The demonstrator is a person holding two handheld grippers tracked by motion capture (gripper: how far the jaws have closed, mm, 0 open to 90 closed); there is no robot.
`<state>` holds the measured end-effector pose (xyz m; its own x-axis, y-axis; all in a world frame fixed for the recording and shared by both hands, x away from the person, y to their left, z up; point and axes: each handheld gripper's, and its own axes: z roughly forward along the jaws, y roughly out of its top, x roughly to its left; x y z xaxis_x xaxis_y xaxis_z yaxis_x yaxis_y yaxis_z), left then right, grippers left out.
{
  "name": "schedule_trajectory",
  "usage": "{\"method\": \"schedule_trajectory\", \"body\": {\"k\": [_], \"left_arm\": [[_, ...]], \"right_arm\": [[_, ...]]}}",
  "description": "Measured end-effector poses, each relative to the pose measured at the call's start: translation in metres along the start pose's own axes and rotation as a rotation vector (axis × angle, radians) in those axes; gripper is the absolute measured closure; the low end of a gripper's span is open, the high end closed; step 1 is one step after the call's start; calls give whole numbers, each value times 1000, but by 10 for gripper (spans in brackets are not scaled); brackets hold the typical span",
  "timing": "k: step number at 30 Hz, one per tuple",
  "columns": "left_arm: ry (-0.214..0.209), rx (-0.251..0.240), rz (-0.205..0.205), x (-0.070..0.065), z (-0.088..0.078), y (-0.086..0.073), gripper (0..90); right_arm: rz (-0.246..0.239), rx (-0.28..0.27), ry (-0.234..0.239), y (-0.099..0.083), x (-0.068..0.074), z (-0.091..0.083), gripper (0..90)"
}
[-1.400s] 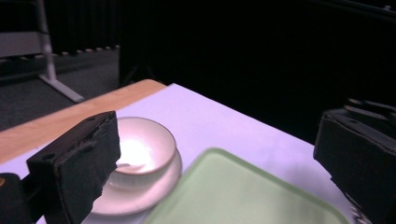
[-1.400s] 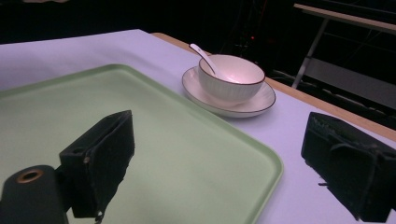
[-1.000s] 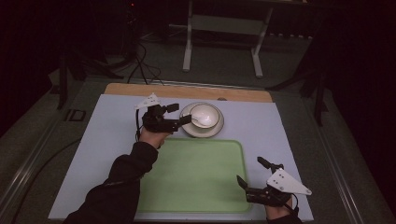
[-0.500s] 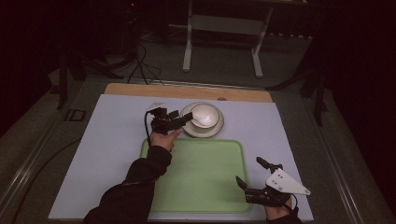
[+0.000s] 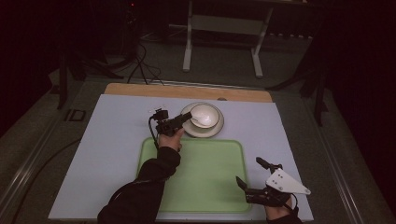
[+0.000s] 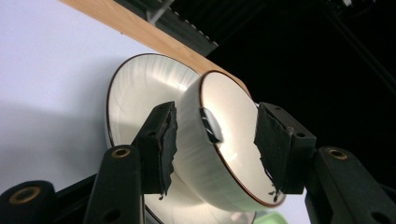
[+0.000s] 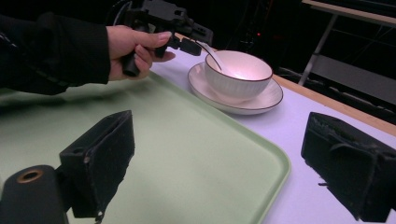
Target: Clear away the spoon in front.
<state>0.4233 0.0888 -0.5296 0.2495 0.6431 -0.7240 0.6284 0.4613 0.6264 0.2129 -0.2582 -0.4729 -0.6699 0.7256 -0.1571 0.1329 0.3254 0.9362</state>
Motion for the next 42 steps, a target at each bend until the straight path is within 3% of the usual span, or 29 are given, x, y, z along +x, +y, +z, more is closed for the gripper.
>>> {"method": "schedule_trajectory", "body": {"k": [3, 4, 10, 17, 32, 42], "left_arm": [[-6, 3, -19, 3, 4, -1, 549], [-13, 4, -34, 3, 6, -2, 599], [-26, -3, -46, 4, 10, -5, 728], [-47, -29, -49, 5, 6, -3, 816], [-73, -27, -4, -3, 1, 2, 845], [-100, -20, 52, -20, -7, 12, 846]], "right_arm": [[2, 2, 3, 0, 0, 0, 98], [3, 4, 5, -1, -1, 0, 98], [2, 6, 13, -1, -1, 1, 98], [1, 11, 16, -1, 0, 2, 98], [0, 9, 18, -1, -1, 2, 98], [0, 8, 14, -1, 0, 2, 98]]}}
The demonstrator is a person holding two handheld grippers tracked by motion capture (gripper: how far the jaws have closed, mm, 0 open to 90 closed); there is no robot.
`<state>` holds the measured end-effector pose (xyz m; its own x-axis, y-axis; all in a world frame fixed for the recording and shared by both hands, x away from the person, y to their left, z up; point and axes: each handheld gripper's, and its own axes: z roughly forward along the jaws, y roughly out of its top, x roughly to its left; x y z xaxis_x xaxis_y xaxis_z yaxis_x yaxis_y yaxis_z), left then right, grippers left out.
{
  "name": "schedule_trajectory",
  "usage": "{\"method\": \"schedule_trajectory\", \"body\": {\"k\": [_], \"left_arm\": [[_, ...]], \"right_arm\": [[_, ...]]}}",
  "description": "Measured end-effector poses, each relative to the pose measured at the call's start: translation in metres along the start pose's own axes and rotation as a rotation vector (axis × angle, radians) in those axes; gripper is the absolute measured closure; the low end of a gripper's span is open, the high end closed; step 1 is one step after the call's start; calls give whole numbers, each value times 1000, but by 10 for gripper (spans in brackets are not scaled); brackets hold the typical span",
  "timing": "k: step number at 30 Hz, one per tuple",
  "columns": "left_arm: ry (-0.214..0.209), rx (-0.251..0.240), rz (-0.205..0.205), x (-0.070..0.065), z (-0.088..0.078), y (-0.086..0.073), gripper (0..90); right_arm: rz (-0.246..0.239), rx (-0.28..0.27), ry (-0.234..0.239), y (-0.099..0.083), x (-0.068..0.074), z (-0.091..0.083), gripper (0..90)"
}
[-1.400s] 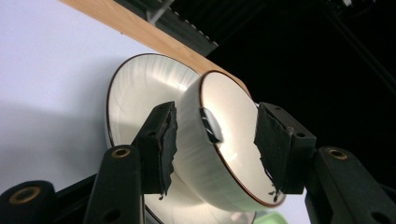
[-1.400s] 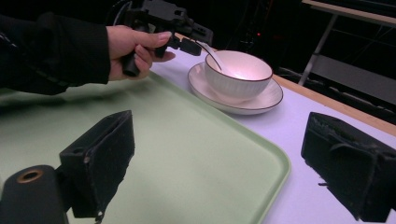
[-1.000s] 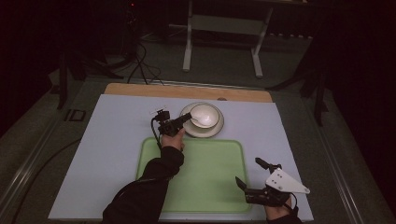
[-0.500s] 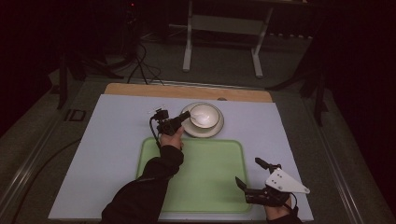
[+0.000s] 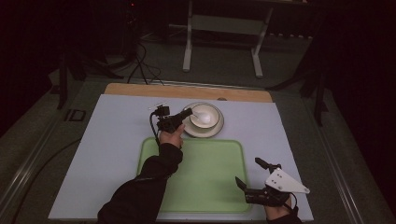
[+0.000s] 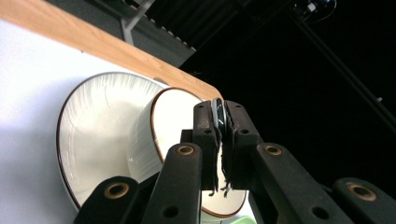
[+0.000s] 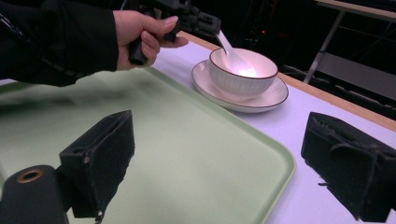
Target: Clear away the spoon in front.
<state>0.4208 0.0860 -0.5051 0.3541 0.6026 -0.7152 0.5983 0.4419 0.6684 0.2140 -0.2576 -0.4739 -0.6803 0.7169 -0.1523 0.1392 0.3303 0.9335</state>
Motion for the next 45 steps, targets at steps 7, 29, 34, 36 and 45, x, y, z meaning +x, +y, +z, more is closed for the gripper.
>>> {"method": "schedule_trajectory", "body": {"k": [7, 29, 34, 36, 45], "left_arm": [[-16, -2, 35, -13, -13, 17, 847], [-92, 156, 190, -50, -71, 60, 847], [-113, 214, 236, -54, -85, 66, 847], [-112, 235, 255, -55, -90, 67, 847], [-152, 342, 311, -52, -108, 66, 847]], "right_arm": [[3, -2, 2, 0, 0, 0, 98], [7, -25, -2, 2, 0, -2, 98], [7, -23, -2, 2, 0, -1, 98], [6, -23, -5, 2, 0, -2, 98], [1, -21, -4, 2, 1, -1, 98]]}}
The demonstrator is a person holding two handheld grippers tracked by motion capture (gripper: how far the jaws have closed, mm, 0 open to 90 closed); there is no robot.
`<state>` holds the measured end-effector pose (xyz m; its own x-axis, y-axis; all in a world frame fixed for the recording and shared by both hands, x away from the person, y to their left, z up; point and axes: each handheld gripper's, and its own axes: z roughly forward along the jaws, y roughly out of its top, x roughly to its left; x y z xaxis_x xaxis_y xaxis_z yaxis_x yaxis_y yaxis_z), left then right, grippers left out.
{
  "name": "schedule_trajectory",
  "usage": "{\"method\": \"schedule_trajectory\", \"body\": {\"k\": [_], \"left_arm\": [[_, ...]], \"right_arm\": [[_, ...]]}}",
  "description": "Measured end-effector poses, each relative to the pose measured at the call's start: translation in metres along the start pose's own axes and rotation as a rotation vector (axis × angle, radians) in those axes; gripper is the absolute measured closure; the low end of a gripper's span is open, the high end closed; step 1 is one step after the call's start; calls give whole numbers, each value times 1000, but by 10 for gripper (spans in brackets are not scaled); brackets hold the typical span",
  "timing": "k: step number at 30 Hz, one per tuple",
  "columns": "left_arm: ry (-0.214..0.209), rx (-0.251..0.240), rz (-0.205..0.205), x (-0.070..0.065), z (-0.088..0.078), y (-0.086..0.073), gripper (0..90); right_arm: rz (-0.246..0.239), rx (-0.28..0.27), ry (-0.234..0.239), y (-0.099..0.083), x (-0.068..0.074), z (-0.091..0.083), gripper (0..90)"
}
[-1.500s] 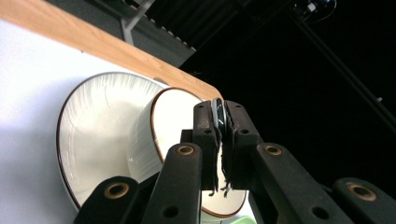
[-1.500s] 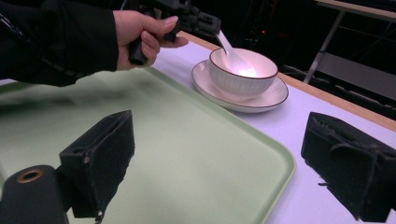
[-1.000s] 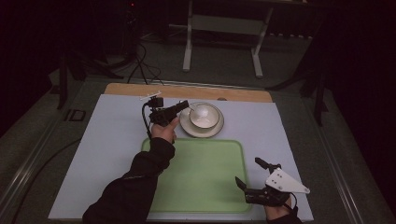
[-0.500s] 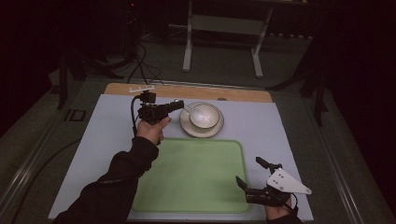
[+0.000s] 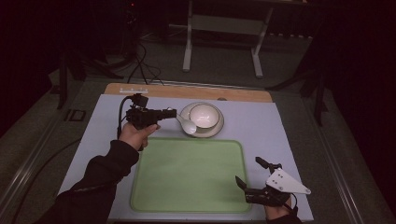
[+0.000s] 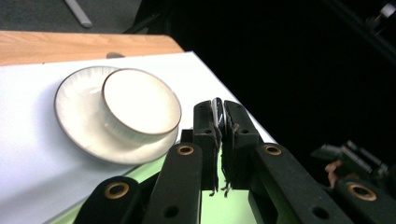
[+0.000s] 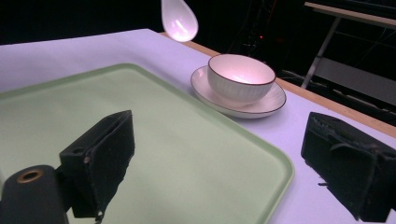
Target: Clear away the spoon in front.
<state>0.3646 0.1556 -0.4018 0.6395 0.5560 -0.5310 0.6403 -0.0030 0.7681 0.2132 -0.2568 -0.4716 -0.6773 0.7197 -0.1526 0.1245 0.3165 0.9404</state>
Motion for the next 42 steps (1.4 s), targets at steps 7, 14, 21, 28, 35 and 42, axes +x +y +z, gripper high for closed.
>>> {"method": "schedule_trajectory", "body": {"k": [7, 14, 21, 28, 35, 42], "left_arm": [[-63, 120, 42, 2, -4, -8, 847], [-160, 257, 95, 4, 0, -18, 847], [-229, 381, 136, 3, 11, -26, 846], [-296, 550, 176, -1, 27, -36, 846], [-319, 627, 191, -4, 39, -40, 846], [-355, 699, 203, -4, 56, -46, 846]], "right_arm": [[-2, 6, 3, 0, 1, 1, 98], [-6, 11, 5, 0, 2, 2, 98], [-5, 12, 8, 0, 2, 2, 98], [-2, 13, 10, 0, 2, 3, 98], [-1, 15, 11, 0, 2, 3, 98], [2, 16, 12, -1, 1, 3, 98]]}}
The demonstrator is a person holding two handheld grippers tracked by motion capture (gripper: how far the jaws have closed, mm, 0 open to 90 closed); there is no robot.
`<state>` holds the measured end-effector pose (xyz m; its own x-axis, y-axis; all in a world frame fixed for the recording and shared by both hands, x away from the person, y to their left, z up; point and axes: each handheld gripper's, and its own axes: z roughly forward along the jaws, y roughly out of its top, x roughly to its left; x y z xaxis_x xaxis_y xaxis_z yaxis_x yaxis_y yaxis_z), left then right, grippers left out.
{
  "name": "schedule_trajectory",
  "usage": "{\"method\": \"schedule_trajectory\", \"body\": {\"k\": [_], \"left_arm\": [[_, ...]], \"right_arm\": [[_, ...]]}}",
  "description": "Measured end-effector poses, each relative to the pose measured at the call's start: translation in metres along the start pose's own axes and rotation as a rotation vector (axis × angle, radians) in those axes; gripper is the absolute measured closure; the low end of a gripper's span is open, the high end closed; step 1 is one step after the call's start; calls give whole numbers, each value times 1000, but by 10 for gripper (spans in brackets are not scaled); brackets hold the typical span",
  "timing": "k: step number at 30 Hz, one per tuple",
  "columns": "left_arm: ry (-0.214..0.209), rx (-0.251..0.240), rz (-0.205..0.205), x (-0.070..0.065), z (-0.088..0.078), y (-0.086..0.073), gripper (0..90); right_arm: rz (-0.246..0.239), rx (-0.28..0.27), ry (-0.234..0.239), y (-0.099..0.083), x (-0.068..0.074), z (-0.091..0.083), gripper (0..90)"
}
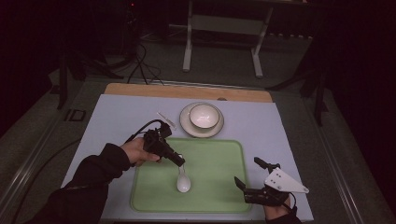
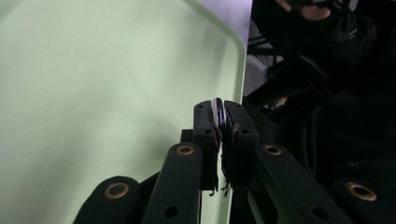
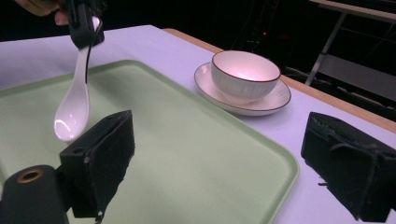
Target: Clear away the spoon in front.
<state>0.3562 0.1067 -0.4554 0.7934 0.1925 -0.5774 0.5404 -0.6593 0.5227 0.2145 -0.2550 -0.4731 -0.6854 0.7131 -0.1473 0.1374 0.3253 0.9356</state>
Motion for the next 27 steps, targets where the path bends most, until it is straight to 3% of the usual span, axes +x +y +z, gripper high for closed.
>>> {"method": "schedule_trajectory", "body": {"k": [9, 13, 16, 27], "left_arm": [[-4, 25, 36, 10, 16, 2, 844], [-24, 7, 48, 13, 19, 4, 838], [-5, -25, 70, 16, 20, 4, 832], [48, -149, 72, 34, 29, -4, 754]], "right_arm": [[2, 0, 2, -1, -1, 0, 98], [6, 1, 3, -1, -2, 0, 98], [7, 2, 6, -1, -2, 0, 98], [5, 11, 15, -1, -2, 1, 98]]}}
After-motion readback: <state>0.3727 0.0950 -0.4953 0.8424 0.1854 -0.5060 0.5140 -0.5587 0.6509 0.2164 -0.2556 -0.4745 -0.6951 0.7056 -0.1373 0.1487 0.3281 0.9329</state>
